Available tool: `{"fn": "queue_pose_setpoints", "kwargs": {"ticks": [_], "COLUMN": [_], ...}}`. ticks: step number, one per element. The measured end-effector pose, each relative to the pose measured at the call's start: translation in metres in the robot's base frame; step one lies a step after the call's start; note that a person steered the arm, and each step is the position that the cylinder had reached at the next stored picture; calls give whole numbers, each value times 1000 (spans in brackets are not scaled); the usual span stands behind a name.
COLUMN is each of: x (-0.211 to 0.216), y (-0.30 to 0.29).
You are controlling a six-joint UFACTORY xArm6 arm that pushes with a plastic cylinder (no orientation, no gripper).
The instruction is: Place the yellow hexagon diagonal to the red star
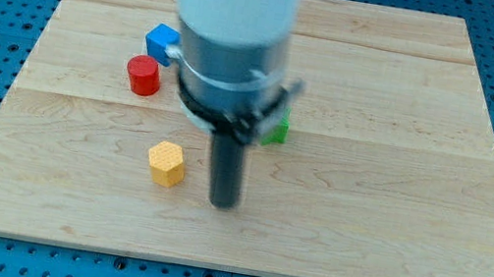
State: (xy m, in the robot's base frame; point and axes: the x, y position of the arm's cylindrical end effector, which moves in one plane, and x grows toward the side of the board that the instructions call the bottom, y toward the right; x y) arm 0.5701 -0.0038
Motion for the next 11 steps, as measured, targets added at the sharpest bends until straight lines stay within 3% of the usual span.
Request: {"fn": "queue_pose_setpoints", "kwargs": {"ticks": [2, 3, 4, 5, 6, 7, 8, 9, 10, 11], "x": [-66, -57, -48, -59, -66, -61, -55, -79, -84, -98], "y": [-103, -113, -182, -191, -106, -79, -175, -217, -130, -126]}}
